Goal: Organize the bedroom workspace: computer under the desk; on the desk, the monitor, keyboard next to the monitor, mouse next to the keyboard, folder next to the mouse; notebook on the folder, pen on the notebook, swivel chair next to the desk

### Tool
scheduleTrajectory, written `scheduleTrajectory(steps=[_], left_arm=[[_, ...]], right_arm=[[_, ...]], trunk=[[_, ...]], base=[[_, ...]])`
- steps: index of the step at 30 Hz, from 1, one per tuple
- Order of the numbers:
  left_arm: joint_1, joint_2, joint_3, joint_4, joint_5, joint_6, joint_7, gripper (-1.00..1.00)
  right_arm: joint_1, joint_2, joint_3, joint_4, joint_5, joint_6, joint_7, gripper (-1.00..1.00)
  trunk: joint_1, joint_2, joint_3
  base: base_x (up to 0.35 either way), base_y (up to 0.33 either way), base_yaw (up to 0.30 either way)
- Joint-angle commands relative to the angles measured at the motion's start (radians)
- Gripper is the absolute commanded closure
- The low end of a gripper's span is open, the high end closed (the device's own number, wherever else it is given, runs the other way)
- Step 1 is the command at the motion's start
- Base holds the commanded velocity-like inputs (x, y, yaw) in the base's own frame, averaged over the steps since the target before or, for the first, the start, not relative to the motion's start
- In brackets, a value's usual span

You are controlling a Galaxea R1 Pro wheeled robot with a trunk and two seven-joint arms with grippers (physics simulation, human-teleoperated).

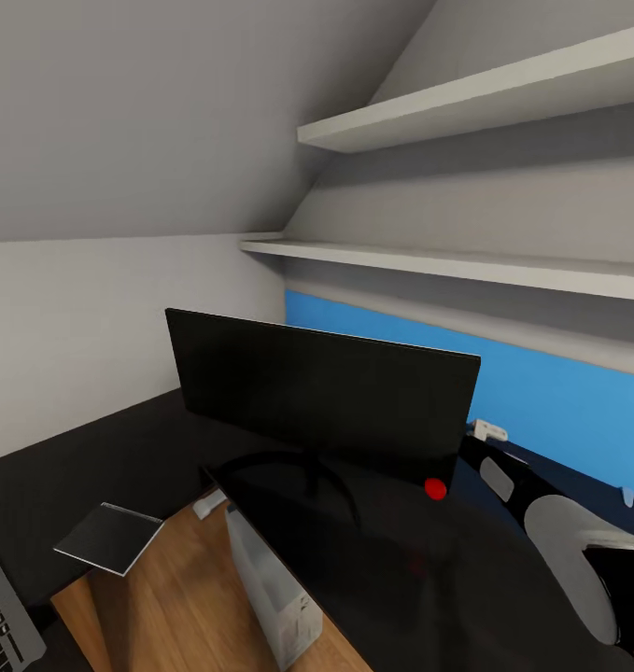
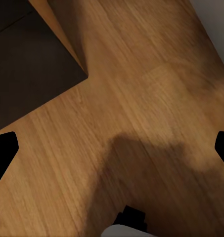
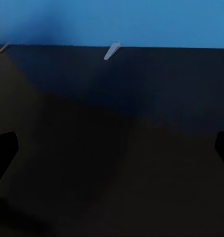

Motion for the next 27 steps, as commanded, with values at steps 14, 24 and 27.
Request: scheduleTrajectory(steps=[14, 24, 27], left_arm=[[-0.001, 0.0, -0.009, 0.0, 0.008, -0.003, 0.005, -1.0], [-0.001, 0.0, -0.009, 0.0, 0.008, -0.003, 0.005, -1.0], [-0.001, 0.0, -0.009, 0.0, 0.008, -0.003, 0.005, -1.0]], right_arm=[[0.0, 0.046, 0.021, 0.001, 0.084, -0.04, 0.006, -1.0], [0.0, 0.087, 0.035, 0.005, 0.181, -0.041, 0.006, -1.0], [0.0, 0.104, 0.036, 0.007, 0.198, -0.041, 0.006, -1.0]], trunk=[[0.0, -0.001, -0.001], [0.0, -0.001, -0.001], [0.0, -0.001, -0.001]], base=[[-0.199, 0.0, 0.0], [-0.025, 0.0, 0.0], [-0.003, 0.0, 0.0]])
